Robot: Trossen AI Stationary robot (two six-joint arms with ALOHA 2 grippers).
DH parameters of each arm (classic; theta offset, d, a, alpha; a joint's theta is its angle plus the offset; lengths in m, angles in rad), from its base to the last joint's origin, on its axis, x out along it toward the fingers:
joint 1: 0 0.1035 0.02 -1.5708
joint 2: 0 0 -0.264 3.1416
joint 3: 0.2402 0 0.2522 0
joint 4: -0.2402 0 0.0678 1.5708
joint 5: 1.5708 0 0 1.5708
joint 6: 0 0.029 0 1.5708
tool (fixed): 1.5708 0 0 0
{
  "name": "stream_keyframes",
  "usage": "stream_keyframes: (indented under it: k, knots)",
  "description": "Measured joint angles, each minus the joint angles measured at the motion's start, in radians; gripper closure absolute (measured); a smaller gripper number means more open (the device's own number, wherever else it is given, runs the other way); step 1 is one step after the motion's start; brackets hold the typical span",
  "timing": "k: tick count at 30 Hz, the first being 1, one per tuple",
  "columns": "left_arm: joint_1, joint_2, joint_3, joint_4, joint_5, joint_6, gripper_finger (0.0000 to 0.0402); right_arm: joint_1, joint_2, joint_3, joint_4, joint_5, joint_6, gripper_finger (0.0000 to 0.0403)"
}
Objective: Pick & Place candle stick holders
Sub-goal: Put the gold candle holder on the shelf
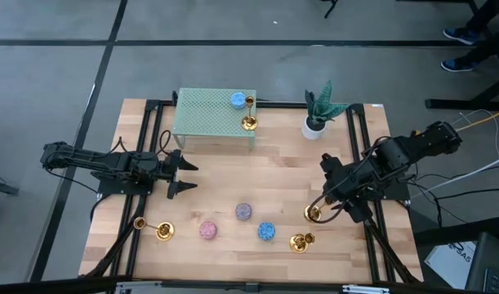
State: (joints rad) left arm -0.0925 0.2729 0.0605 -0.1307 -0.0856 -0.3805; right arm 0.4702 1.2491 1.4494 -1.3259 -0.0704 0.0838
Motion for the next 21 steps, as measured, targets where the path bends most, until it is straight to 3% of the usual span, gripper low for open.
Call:
stream_keyframes:
  k: [21]
  knots:
    - [0.0,0.0,0.0,0.0,0.0,0.0,0.0048,0.0,0.002,0.0,-0.019,0.0,-0.017,0.0159]
